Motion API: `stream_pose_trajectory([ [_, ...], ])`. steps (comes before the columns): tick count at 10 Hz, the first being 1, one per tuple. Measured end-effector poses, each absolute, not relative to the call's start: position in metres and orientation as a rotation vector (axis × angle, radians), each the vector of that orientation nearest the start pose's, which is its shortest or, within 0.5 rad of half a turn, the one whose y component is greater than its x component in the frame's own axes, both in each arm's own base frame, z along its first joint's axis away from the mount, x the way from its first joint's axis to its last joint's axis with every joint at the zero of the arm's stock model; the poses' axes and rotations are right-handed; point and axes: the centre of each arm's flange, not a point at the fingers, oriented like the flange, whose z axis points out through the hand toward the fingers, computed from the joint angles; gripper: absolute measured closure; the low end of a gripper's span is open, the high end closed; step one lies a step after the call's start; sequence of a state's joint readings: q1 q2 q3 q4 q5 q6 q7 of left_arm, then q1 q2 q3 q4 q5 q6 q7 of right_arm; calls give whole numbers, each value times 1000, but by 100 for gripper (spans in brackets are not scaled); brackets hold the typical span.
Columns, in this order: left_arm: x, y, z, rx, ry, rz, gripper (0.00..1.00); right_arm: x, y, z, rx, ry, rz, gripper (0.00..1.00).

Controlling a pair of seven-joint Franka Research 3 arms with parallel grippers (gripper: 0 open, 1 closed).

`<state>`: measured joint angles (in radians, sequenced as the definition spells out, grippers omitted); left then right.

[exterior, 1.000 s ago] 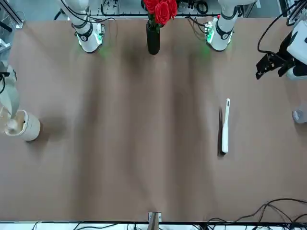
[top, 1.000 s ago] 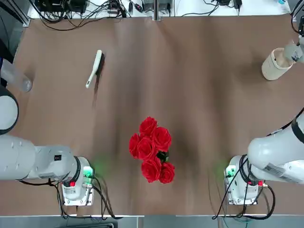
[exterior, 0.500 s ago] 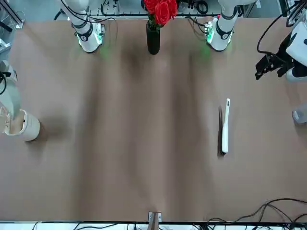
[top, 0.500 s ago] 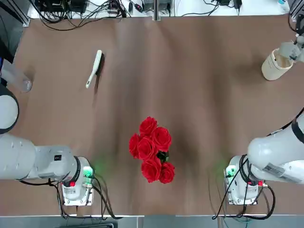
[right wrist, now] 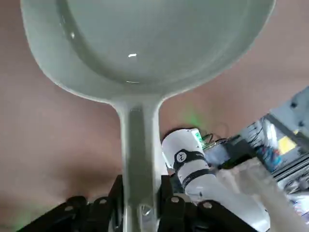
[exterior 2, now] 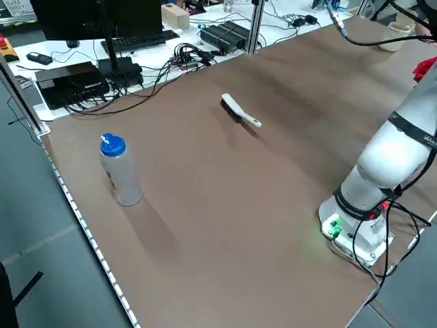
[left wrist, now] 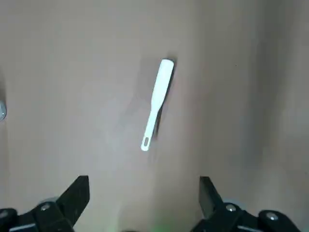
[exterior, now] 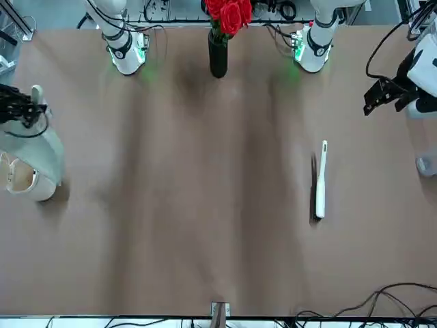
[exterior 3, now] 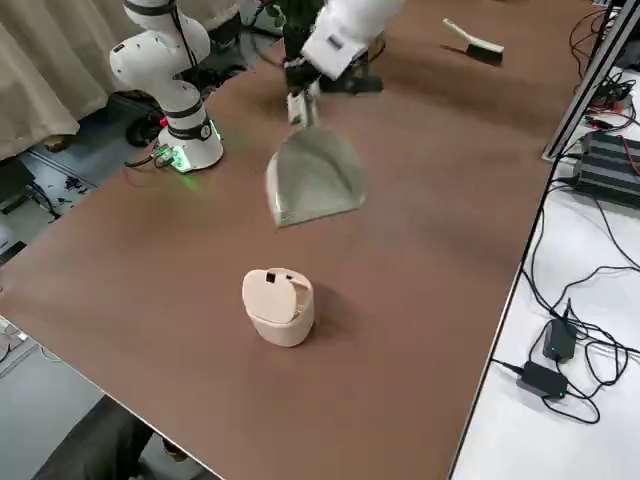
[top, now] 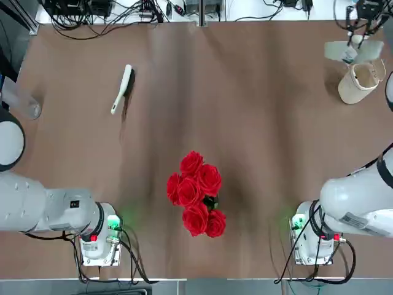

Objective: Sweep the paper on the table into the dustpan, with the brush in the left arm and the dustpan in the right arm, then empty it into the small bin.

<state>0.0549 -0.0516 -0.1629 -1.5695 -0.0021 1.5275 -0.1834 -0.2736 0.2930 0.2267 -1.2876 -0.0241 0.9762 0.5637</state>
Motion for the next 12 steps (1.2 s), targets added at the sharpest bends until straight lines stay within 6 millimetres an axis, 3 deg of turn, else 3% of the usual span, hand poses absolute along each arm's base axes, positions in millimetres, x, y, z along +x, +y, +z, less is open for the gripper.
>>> stream_pose_trajectory([
  [2,532,-59,647,-3135,-115,-9,0,568,15,559,-3095,546,886,67],
  [5,535,-62,642,-3135,-95,6,0,578,85,557,-3158,-286,743,67],
  [7,536,-61,641,-3135,-99,7,0,586,127,546,-3118,-749,644,67],
  [9,536,-59,641,-3135,-104,7,0,597,128,529,-2928,-1221,633,67],
  [11,537,-60,639,-3137,-57,15,0,613,121,487,-2666,-1656,599,67],
  [12,539,-61,636,-3137,-46,23,0,618,114,463,-2561,-1784,587,67],
])
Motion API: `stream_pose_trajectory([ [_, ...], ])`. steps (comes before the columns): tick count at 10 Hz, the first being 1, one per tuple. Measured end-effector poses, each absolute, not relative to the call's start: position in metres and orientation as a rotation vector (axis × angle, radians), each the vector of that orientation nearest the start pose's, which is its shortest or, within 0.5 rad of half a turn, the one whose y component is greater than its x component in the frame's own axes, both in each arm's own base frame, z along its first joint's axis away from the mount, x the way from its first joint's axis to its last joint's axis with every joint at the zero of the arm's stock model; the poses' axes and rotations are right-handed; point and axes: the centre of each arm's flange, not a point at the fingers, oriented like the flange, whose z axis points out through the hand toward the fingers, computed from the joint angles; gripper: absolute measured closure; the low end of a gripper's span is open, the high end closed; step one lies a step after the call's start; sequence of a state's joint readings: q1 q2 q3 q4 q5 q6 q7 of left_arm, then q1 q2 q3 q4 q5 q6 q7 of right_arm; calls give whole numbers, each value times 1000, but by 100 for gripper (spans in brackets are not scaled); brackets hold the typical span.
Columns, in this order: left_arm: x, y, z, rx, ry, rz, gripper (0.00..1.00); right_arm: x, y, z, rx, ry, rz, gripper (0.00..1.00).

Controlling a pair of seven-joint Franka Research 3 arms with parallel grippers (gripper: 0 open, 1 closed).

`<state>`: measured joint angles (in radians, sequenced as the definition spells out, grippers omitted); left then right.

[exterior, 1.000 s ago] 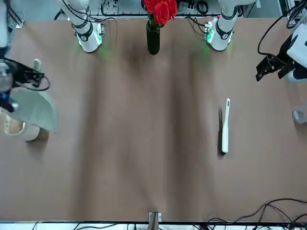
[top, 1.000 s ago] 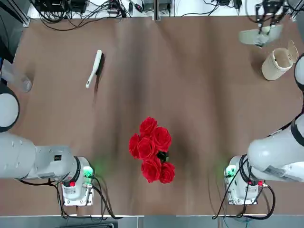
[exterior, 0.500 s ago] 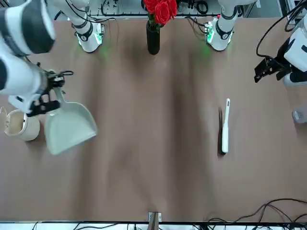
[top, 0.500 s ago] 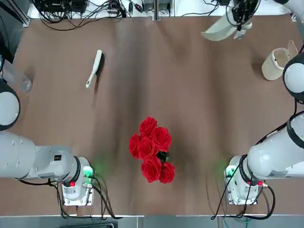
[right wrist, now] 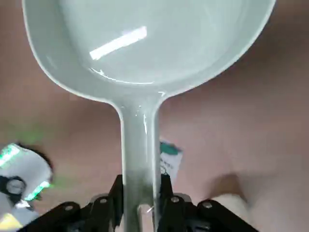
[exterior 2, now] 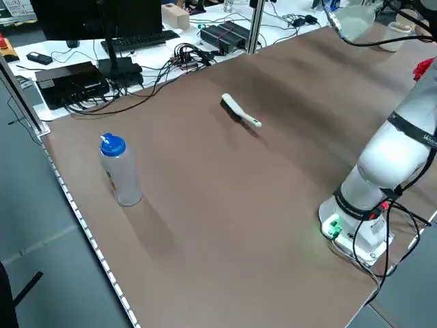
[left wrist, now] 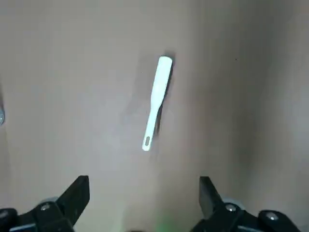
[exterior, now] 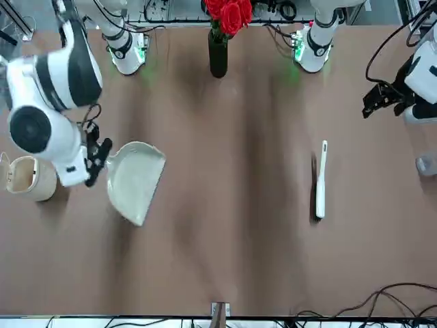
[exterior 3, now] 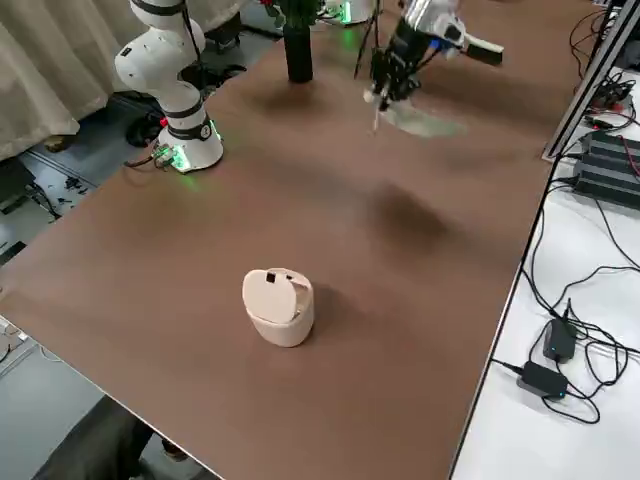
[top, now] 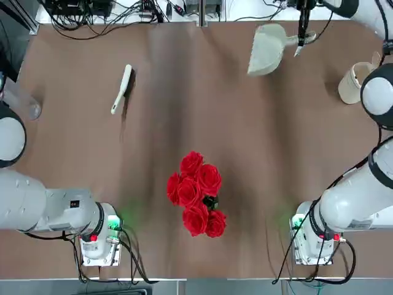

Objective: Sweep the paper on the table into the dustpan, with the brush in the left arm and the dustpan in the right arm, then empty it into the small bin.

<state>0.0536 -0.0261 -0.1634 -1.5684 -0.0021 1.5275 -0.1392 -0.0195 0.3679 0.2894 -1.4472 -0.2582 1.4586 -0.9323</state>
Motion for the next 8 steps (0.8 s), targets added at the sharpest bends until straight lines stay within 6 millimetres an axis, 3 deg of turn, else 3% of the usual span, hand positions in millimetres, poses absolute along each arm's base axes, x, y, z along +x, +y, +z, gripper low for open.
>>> stream_pose_trajectory([
  [2,541,-60,633,-3137,-47,33,0,626,92,428,-2363,-1999,537,67],
  [4,542,-54,632,-3137,-66,36,0,634,50,411,-2221,-2143,467,67],
  [6,543,-52,630,-3137,-71,41,0,636,-2,388,-2153,-2211,402,67],
  [8,544,-52,629,-3137,-70,45,0,630,-28,360,-2155,-2216,363,67],
])
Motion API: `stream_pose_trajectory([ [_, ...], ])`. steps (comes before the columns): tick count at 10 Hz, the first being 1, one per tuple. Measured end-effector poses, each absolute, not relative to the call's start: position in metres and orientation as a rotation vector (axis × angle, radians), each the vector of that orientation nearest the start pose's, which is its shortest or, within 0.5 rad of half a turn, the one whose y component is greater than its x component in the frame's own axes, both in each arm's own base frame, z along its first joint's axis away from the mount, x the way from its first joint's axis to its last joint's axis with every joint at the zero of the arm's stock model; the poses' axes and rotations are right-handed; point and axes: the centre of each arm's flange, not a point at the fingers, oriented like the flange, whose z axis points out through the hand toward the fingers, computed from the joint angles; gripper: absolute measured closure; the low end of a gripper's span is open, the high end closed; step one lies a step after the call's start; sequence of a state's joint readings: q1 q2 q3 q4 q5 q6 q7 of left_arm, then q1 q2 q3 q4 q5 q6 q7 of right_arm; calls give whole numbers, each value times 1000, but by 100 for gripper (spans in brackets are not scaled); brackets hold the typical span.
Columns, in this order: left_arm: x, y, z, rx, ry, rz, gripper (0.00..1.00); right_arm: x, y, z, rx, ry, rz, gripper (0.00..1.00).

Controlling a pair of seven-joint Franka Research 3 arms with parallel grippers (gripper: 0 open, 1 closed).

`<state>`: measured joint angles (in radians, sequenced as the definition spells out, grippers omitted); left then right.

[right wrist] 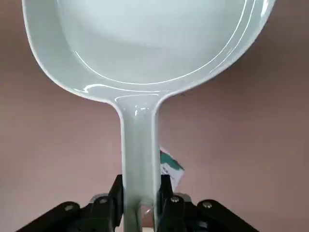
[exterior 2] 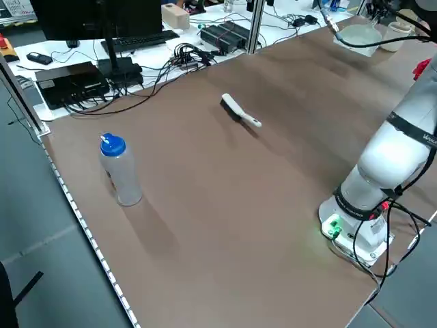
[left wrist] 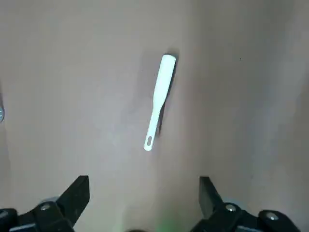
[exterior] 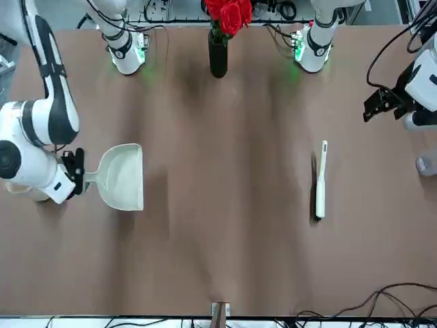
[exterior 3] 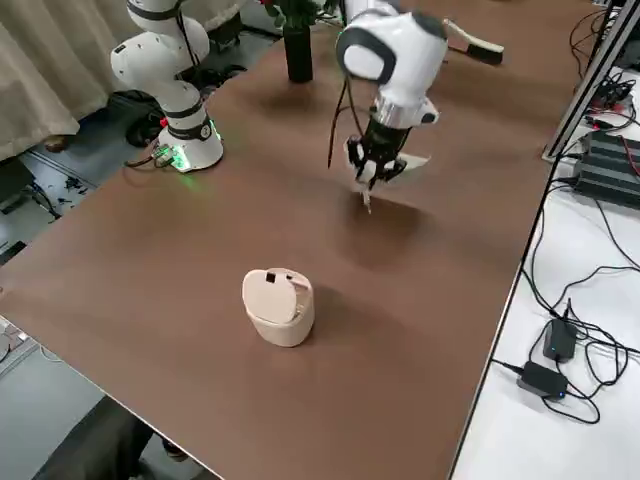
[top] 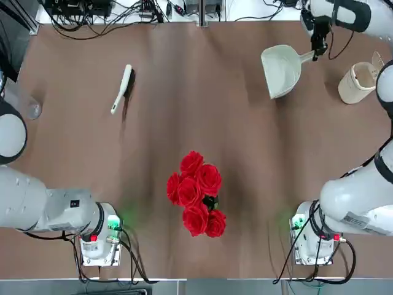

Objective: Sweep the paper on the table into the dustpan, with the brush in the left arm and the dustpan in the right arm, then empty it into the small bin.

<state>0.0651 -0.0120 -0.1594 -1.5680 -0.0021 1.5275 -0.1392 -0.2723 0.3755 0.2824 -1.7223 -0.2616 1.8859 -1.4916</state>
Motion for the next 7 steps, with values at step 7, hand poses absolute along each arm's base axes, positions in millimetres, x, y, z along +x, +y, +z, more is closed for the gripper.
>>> stream_pose_trajectory([
  [7,547,-52,625,-3139,-68,47,0,618,-55,296,2140,2252,-299,67],
])
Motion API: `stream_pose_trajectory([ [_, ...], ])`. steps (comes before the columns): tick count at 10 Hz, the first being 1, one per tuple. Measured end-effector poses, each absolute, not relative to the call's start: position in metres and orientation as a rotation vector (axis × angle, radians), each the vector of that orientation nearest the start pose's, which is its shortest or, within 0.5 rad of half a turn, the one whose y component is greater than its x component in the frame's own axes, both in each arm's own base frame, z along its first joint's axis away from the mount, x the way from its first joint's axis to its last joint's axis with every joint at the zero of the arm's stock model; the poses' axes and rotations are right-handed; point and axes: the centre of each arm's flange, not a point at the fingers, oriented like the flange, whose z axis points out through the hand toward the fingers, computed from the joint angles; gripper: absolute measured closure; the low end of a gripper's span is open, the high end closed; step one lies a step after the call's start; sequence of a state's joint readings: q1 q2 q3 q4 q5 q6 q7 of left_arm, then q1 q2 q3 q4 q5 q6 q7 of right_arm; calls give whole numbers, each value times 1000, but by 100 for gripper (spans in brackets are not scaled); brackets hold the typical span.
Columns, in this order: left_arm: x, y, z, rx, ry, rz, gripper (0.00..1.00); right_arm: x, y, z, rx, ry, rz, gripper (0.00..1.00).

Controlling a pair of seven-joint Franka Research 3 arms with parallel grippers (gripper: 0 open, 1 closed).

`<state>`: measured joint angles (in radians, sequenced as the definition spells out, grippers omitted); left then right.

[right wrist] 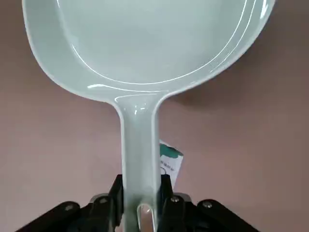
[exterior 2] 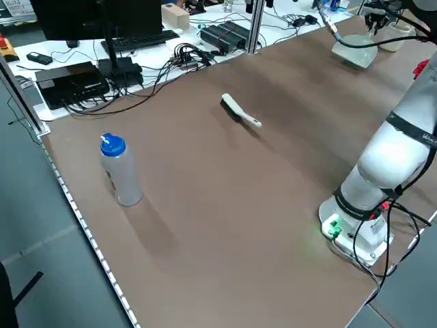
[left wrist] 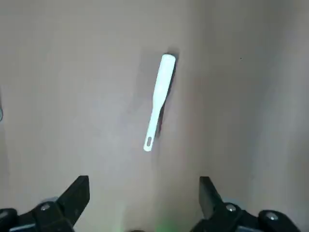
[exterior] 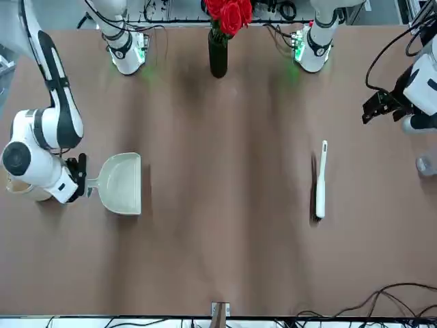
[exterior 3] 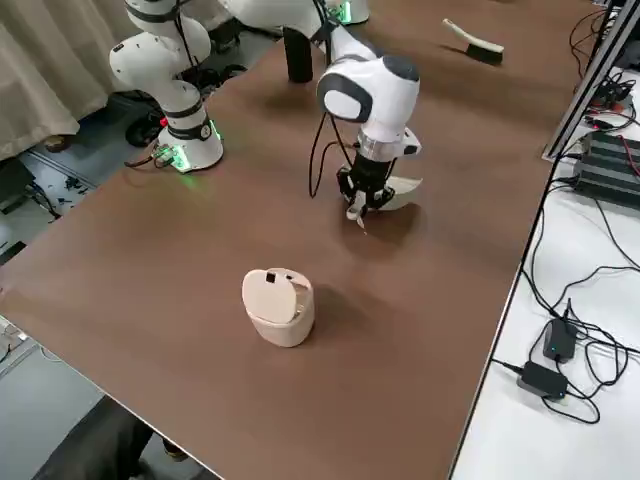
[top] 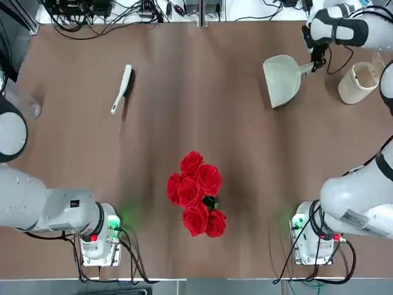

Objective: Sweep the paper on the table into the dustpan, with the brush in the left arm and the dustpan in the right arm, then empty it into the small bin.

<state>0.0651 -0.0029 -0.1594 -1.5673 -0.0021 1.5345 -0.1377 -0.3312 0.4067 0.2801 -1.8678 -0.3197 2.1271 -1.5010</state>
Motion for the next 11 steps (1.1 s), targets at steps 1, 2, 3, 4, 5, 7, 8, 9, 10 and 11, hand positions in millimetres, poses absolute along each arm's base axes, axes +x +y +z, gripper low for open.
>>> stream_pose_trajectory([
  [1,548,-52,625,-3139,-66,41,0,615,-56,284,2136,2257,-287,67],
  [2,549,-52,624,-3140,-60,43,0,612,-55,274,2129,2263,-266,67],
  [3,551,-52,620,-3140,-52,50,0,607,-53,265,2123,2270,-254,67],
  [4,554,-52,617,-3142,-46,52,0,605,-53,262,2122,2273,-253,67],
  [5,555,-52,614,-3142,-45,54,0,605,-53,261,2122,2273,-250,67],
  [7,556,-52,614,-3142,-43,54,0,605,-53,256,2121,2275,-240,67],
  [8,556,-52,614,-3142,-40,53,0,605,-53,252,2119,2278,-234,67],
  [9,556,-52,614,-3143,-35,54,0,606,-52,247,2119,2282,-227,67],
  [10,556,-52,613,-3143,-32,56,0,606,-52,242,2120,2287,-222,67],
  [11,557,-52,612,-3143,-23,57,0,606,-51,239,2120,2288,-218,64],
])
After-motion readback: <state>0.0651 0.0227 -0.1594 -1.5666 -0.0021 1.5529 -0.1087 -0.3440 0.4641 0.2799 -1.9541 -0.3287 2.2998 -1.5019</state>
